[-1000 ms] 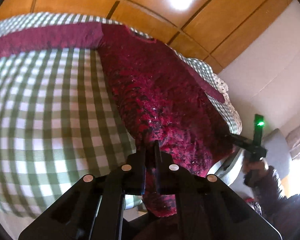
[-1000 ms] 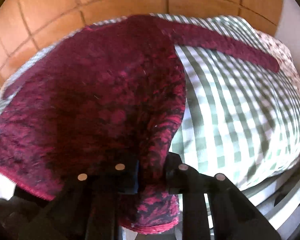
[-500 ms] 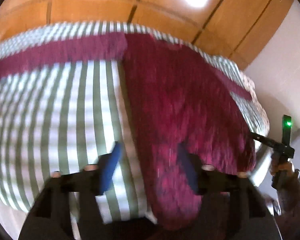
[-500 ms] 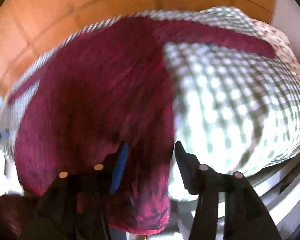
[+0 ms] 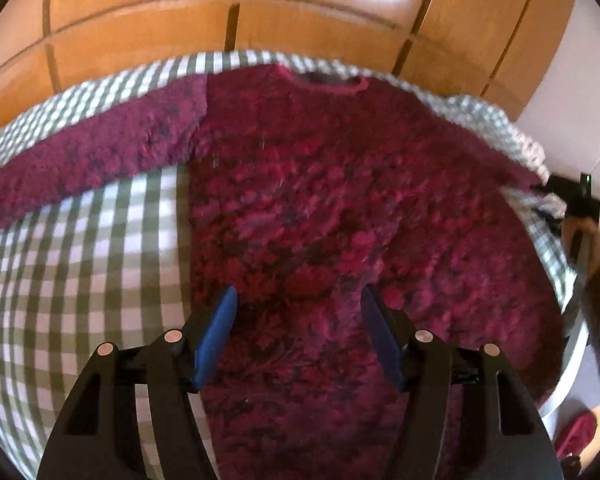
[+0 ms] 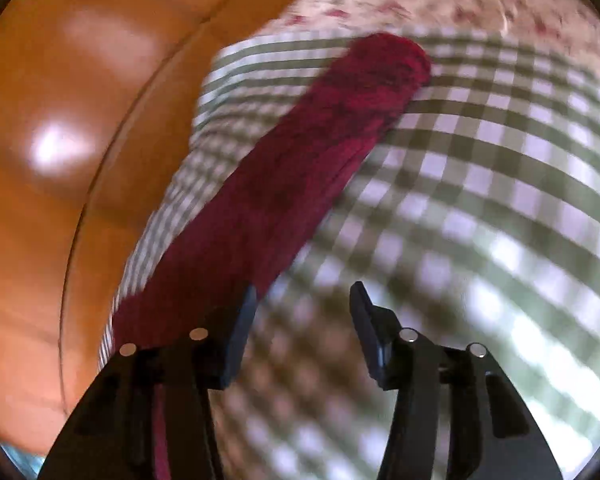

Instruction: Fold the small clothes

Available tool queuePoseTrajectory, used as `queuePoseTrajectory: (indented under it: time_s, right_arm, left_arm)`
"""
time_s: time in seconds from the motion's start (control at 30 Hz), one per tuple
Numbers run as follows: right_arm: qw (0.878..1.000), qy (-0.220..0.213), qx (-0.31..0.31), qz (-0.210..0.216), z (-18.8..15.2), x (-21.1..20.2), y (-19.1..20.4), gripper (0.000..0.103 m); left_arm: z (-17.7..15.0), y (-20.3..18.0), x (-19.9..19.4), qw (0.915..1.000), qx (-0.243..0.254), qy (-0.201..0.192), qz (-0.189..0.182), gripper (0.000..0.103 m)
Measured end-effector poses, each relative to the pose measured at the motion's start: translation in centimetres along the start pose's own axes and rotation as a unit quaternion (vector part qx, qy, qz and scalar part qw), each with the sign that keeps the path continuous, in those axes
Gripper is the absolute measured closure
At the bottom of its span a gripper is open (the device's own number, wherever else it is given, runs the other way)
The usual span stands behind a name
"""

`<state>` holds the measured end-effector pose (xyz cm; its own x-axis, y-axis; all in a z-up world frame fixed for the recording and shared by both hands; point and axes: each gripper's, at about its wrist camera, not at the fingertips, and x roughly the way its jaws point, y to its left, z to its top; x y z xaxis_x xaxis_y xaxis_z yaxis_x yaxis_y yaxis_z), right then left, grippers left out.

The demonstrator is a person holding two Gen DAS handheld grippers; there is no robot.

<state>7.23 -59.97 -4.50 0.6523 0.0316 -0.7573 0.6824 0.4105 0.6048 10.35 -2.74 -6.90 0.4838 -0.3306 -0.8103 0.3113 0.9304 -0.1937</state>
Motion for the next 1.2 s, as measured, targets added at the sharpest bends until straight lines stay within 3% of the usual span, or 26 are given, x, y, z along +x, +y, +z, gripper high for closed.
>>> queuePoseTrajectory:
  time_s: [0.1, 0.17, 0.2, 0.23, 0.27, 0.37, 0.4, 0.47, 0.6, 0.67, 0.77, 0.93, 1.1, 1.2]
  right_arm:
    - [1.000, -0.021, 0.016, 0.004, 3.3, 1.6, -0.2, 0.060]
    - [1.000, -0.025, 0.015, 0.002, 4.9, 2.6, 0.1, 0.061]
    - [1.000, -0.025, 0.008, -0.006, 5.1, 3.0, 0.3, 0.065]
    - [0.999, -0.024, -0.006, -0.021, 5.5, 3.7, 0.5, 0.083]
    - [0.998, -0.020, -0.031, -0.045, 5.9, 4.4, 0.9, 0.091]
    - [0.986, -0.045, -0.113, -0.118, 6.3, 4.8, 2.0, 0.094]
    - [0.984, -0.050, -0.113, -0.131, 6.6, 5.0, 1.5, 0.095]
    - [0.988, -0.044, -0.088, -0.121, 7.4, 5.3, 0.5, 0.095]
    - [0.983, -0.051, -0.111, -0.136, 6.8, 4.9, 1.9, 0.094]
    - [0.985, -0.056, -0.119, -0.110, 6.2, 3.3, 3.0, 0.094]
    - [0.984, -0.058, -0.157, -0.062, 4.9, 1.6, 6.0, 0.094]
    - [0.969, -0.049, -0.242, -0.017, 0.5, 0.5, 12.2, 0.094]
    - [0.944, -0.018, -0.330, 0.014, -7.0, 1.5, 19.4, 0.094]
    - [0.924, 0.006, -0.382, 0.024, -12.2, 2.8, 23.1, 0.094]
  left_arm:
    - [-0.3, 0.2, 1.2, 0.9998, 0.000, 0.012, 0.013, 0.040]
    - [-0.3, 0.2, 1.5, 0.9998, 0.003, 0.013, 0.018, 0.034]
    - [-0.3, 0.1, 1.8, 0.9997, 0.004, 0.017, 0.019, 0.030]
    - [-0.3, -0.2, 2.0, 0.9995, 0.008, 0.022, 0.023, 0.028]
    - [-0.2, -0.5, 2.1, 0.9991, 0.014, 0.027, 0.029, 0.028]
    - [-0.1, -0.6, 2.3, 0.9987, 0.012, 0.038, 0.032, 0.027]
    - [0.0, -0.2, 2.3, 0.9989, -0.001, 0.039, 0.026, 0.027]
    - [0.0, 0.4, 2.6, 0.9989, -0.023, 0.039, 0.016, 0.027]
    - [0.0, 0.4, 2.5, 0.9988, -0.035, 0.031, 0.017, 0.027]
    - [0.0, 0.4, 2.1, 0.9988, -0.037, 0.027, 0.015, 0.027]
    - [-0.3, 1.0, 1.5, 0.9987, -0.046, 0.021, 0.000, 0.023]
    - [-1.1, 1.0, 0.2, 0.9987, -0.049, 0.010, -0.012, 0.015]
    - [-1.8, 0.8, -1.0, 0.9992, -0.039, 0.008, 0.001, 0.004]
    - [-2.6, 2.1, -1.6, 0.9976, -0.069, 0.010, -0.003, 0.004]
